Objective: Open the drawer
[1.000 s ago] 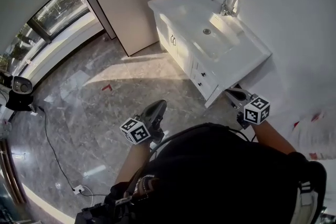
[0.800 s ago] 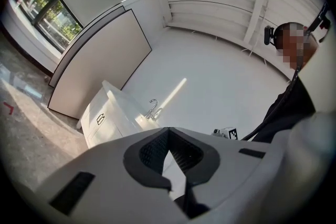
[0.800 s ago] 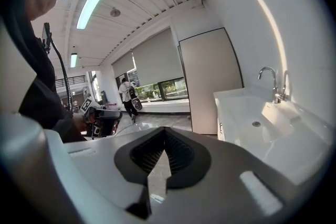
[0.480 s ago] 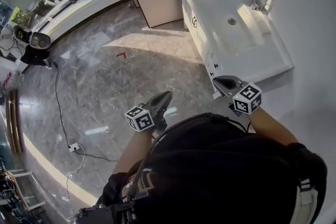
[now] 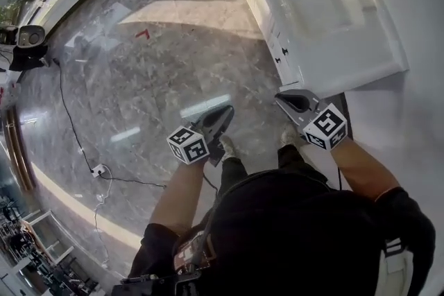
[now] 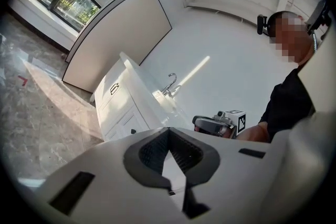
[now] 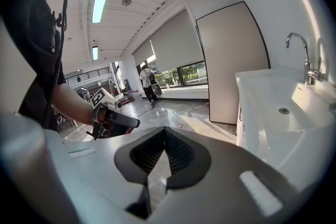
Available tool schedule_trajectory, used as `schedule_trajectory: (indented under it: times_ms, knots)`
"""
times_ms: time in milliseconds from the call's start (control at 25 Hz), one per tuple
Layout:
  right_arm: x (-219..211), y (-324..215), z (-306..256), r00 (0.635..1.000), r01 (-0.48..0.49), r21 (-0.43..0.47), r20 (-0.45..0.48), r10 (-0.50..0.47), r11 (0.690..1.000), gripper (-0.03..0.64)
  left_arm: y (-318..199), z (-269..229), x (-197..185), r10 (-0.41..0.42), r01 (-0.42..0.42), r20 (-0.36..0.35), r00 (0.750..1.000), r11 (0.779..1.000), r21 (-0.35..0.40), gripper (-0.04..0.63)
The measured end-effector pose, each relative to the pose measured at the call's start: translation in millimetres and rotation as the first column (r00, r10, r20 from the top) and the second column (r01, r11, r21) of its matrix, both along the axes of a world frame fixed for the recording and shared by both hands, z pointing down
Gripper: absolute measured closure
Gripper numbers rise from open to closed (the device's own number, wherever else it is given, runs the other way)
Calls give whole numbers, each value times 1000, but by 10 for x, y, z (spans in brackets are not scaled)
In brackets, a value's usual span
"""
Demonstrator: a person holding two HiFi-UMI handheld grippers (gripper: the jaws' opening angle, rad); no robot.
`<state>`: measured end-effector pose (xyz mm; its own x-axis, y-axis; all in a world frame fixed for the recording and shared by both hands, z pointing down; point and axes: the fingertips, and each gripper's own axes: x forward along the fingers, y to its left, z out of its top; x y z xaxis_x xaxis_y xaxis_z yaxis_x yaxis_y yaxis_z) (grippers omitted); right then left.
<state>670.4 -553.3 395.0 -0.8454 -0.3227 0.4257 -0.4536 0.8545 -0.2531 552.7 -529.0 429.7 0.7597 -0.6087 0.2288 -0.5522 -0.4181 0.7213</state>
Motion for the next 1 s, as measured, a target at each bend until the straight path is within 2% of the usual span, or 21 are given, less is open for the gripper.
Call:
schedule_trajectory:
  times_ms: [320,520,720,840,1000]
  knots:
    - [-302,-18,1292,998,-40,73,-38,42,997,615,-559,1578,93,94,-94,-38,995,996,-2,595]
    - [-263,-40,2395,994,-103,14,-39,103,995,615,-785,2790,105,56,-58,-71,996,998,-27,595]
    - [-67,-142,3388,989,-142,0,-38,142,990,615,-1076,3980,292,28,-33,-82,996,997,-69,595]
    - [47,-130,3780,984,-166,26,-56,167,986,615,-1276,4564,474,64,-70,-60,996,993,-98,589]
    - [200,-158,4120,973,-219,26,-68,220,975,615,-1477,5021,754,143,-150,-65,988,981,-124,563]
